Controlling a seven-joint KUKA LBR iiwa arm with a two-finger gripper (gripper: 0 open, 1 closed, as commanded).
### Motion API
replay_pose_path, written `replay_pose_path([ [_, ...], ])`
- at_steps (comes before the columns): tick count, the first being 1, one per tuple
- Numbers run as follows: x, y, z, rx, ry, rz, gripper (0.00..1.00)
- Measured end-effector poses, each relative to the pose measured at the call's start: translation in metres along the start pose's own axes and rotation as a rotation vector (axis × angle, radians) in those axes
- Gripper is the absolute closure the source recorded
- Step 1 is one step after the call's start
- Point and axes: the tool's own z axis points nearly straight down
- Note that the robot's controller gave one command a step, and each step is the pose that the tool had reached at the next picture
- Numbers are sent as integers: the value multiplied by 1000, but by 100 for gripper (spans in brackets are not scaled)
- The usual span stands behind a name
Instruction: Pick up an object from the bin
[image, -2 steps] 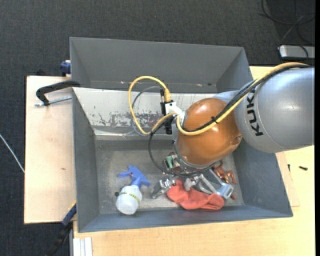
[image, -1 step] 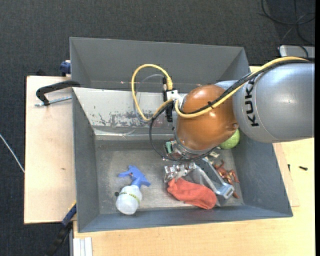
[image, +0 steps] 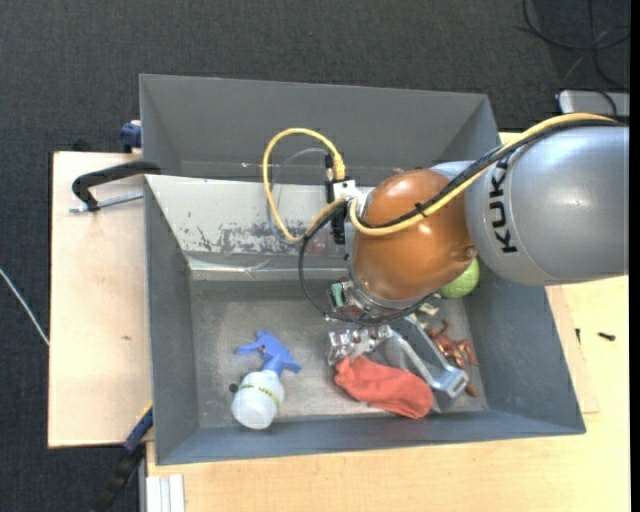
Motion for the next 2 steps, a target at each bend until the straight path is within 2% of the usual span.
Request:
replay_pose_path([
  [1,5,-8,-37,-9,-9,10,100],
  [2,-19,-5,-135,-4,-7,-87,100],
])
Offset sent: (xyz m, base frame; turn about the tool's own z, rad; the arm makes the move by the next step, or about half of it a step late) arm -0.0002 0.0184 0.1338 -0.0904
